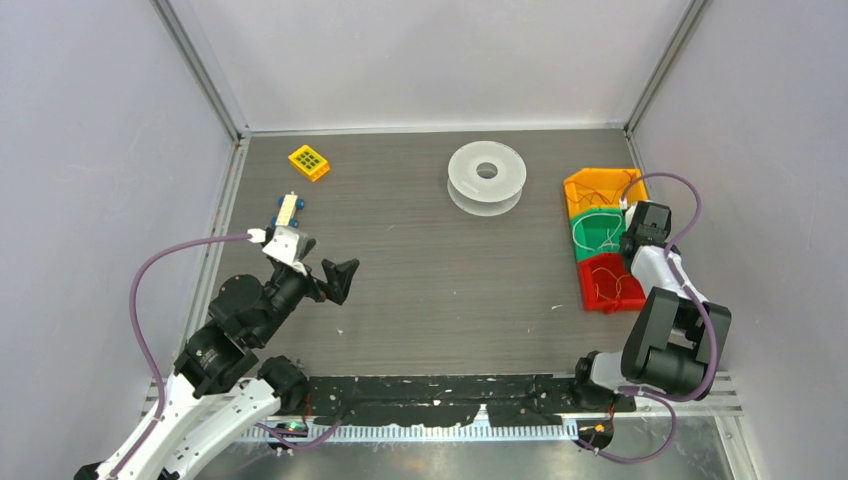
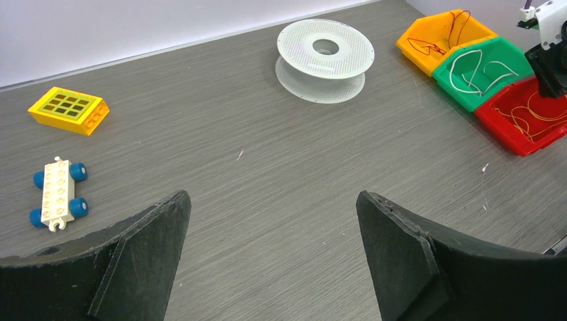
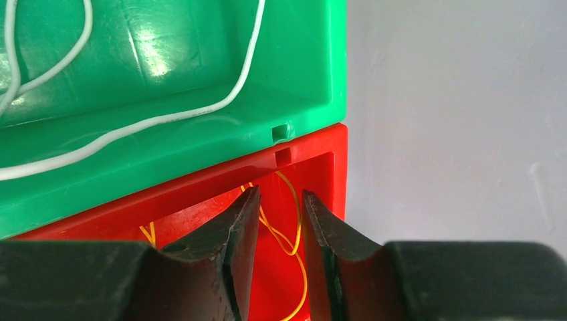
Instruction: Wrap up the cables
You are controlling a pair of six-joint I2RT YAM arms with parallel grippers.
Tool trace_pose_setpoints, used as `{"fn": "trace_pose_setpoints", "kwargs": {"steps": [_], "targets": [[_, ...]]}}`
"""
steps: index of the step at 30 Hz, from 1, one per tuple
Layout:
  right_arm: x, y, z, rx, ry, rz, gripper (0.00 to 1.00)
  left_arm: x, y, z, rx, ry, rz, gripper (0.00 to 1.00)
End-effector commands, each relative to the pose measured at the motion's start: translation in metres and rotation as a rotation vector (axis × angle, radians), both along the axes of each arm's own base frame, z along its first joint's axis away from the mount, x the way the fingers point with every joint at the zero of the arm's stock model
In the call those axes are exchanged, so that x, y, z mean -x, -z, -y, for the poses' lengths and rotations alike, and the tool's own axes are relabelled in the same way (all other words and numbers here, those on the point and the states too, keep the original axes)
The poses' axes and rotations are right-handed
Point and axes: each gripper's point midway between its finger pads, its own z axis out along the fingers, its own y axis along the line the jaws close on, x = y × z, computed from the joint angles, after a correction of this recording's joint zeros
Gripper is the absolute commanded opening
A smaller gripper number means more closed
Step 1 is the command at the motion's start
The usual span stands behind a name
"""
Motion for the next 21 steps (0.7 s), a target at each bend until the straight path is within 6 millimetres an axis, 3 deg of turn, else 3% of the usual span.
{"fn": "trace_pose_setpoints", "kwargs": {"steps": [1, 8, 13, 17, 21], "targets": [[-0.002, -0.005, 0.005, 0.026, 0.025, 0.005, 0.35, 0.0, -0.017, -0.002, 0.023, -0.005, 0.047, 0.96], [-0.001, -0.009, 0.007, 0.04, 0.033, 0.001, 0.26, 0.0, -0.017, -0.002, 0.024, -0.006, 0.047, 0.96], [-0.002, -0.029, 0.01, 0.062, 0.046, -0.019, 0.06, 0.001, -0.018, -0.003, 0.026, -0.007, 0.05, 0.96], [-0.01, -0.072, 0.02, 0.118, 0.101, -0.008, 0.06, 0.001, -0.018, -0.004, 0.028, -0.01, 0.052, 0.96], [-0.035, -0.158, 0.029, 0.176, 0.201, 0.168, 0.05, -0.001, -0.016, -0.002, 0.025, -0.014, 0.049, 0.96]]}}
